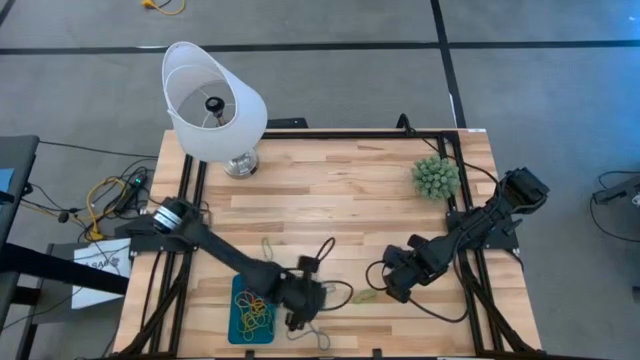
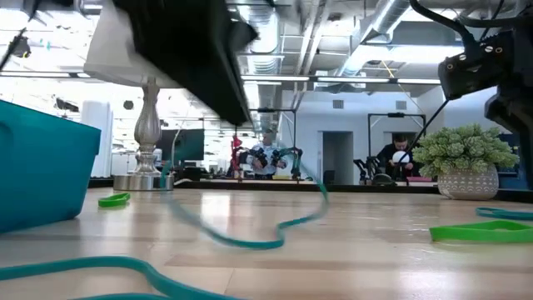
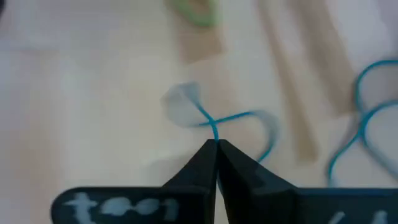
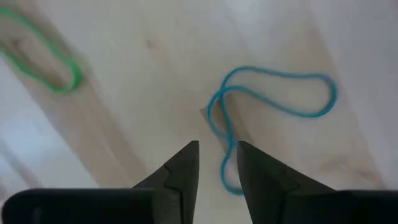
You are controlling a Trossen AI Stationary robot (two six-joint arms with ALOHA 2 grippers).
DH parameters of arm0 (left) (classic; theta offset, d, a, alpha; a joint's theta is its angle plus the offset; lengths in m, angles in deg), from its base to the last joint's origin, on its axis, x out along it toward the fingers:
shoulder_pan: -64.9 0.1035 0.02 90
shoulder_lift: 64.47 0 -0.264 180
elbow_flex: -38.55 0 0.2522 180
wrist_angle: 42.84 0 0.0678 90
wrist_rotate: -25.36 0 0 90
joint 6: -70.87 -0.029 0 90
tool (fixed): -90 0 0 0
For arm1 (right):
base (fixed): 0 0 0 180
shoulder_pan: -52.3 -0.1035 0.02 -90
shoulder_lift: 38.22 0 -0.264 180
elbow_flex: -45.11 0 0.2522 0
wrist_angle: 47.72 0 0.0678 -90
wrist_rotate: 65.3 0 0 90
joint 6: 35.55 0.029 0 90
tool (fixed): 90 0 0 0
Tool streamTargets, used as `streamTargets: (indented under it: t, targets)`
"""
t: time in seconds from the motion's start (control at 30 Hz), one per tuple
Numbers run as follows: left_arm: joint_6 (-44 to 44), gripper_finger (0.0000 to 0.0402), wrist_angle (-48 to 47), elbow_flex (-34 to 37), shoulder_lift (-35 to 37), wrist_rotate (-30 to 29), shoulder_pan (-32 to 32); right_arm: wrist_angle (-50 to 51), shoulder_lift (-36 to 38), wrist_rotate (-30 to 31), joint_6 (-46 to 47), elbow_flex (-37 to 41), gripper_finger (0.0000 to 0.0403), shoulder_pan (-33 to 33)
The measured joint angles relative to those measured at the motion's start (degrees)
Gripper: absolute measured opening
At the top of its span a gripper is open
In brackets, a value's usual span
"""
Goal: Pick and place items into bin
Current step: Put the middle blue rubber band into the blue bin
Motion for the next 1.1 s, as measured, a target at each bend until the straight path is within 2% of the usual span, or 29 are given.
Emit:
streamTargets:
  t: [0.1,0.17,0.27,0.47,0.57,0.8,0.93,1.1]
  targets:
    - [3.0,0.0000,-19.3,-7.8,2.2,-11.4,-2.6,0.0,0.0,1.2,0.0,0.0,0.0103,0.1]
    - [6.1,0.0000,-28.2,-12.0,3.9,-14.8,-4.1,-0.6,0.0,1.3,0.0,0.0,0.0103,0.1]
    - [13.9,0.0000,-36.9,-16.5,7.0,-15.5,-6.5,-2.0,0.0,1.3,-0.1,0.0,0.0103,0.1]
    - [30.5,0.0000,-49.0,-17.1,9.2,-12.5,-11.2,-4.6,0.0,3.8,-0.4,0.0,0.0103,0.1]
    - [36.2,0.0000,-48.5,-15.6,9.2,-8.4,-13.6,-4.6,0.0,4.0,-0.4,0.0,0.0103,0.1]
    - [40.7,0.0000,-35.9,-11.0,9.2,-0.5,-17.6,-4.7,0.0,4.0,-0.4,0.0,0.0103,0.1]
    - [43.8,0.0000,-32.4,-8.7,8.9,0.9,-18.1,-4.8,0.0,4.0,-0.4,0.0,0.0103,0.1]
    - [51.5,0.0014,-33.5,-5.5,8.9,3.4,-17.2,-4.7,0.0,3.8,-0.5,0.0,0.0103,0.1]
